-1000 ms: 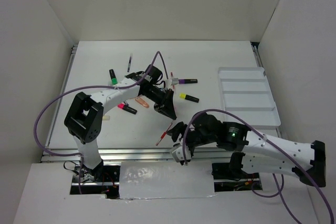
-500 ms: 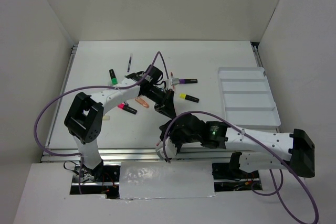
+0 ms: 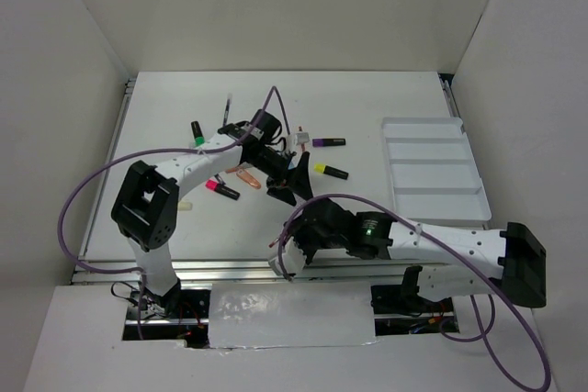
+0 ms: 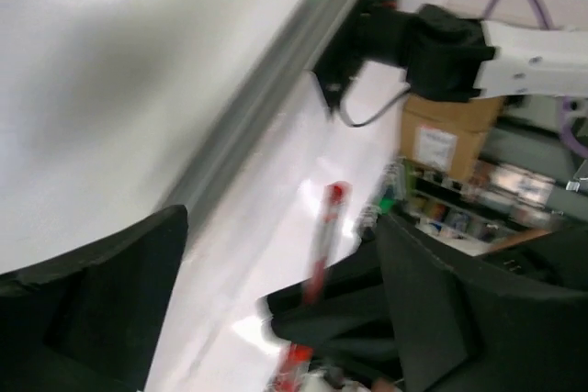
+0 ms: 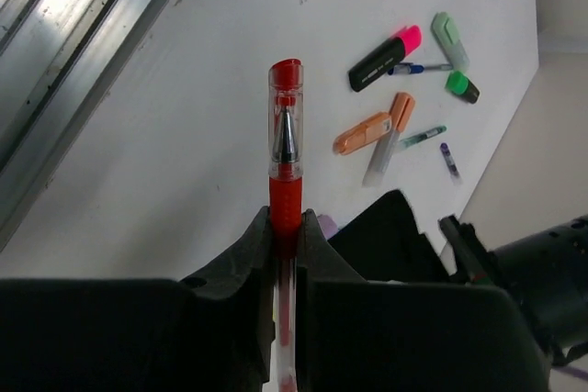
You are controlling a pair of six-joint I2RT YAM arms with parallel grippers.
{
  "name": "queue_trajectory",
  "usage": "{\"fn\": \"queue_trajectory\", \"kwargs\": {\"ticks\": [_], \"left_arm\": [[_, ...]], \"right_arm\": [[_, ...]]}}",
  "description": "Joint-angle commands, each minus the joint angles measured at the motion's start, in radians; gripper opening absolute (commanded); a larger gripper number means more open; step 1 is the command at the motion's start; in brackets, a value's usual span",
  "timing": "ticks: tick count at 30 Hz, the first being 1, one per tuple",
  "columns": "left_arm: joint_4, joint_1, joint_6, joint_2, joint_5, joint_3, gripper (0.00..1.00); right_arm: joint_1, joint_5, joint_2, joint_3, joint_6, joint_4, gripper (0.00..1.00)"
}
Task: Sort the stationery into containers
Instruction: Pass the stationery from the left arm to the right, then place the stationery into the container
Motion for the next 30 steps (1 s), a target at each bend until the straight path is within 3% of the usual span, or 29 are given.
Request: {"fn": "queue_trajectory", "kwargs": {"ticks": [1, 3, 6, 8, 10, 13, 17, 20, 24, 30], "left_arm": [[-0.046, 0.085, 0.033, -0.029, -0.124, 0.081, 0.99], [-0.044, 0.125, 0.041, -0.032, -0.142, 0.115, 0.99], [-0.038, 0.19, 0.073, -0.044, -0.165, 0.14, 0.99], [-0.026, 0.211, 0.1, -0.064, -0.191, 0.138, 0.99], [-0.012, 0.21, 0.13, -0.085, -0.217, 0.125, 0.99], [-0.009, 0.184, 0.156, -0.095, -0.269, 0.109, 0.99], [-0.029, 0.15, 0.176, -0.072, -0.298, 0.108, 0.99], [-0.006, 0.135, 0.17, -0.064, -0.312, 0.105, 0.99], [0.025, 0.127, 0.166, -0.059, -0.341, 0.098, 0.99], [0.011, 0.162, 0.154, -0.033, -0.358, 0.103, 0.99]], "right_arm": [[0.017, 0.064, -0.079, 0.047, 0.144, -0.037, 0.0], [-0.015, 0.066, -0.103, 0.087, 0.219, -0.173, 0.0], [-0.173, 0.025, -0.154, 0.12, 0.296, -0.33, 0.0], [-0.353, 0.008, -0.191, 0.091, 0.254, -0.394, 0.0], [-0.547, 0.008, -0.244, 0.059, 0.14, -0.448, 0.0], [-0.739, -0.003, -0.274, 0.042, -0.009, -0.504, 0.0], [-1.156, -0.081, -0.255, 0.042, -0.195, -0.606, 0.0], [-1.391, -0.139, -0.208, 0.039, -0.361, -0.637, 0.0], [-1.525, -0.166, -0.172, -0.005, -0.541, -0.591, 0.04], [-1.573, -0.19, -0.119, -0.057, -0.674, -0.533, 0.08]]}}
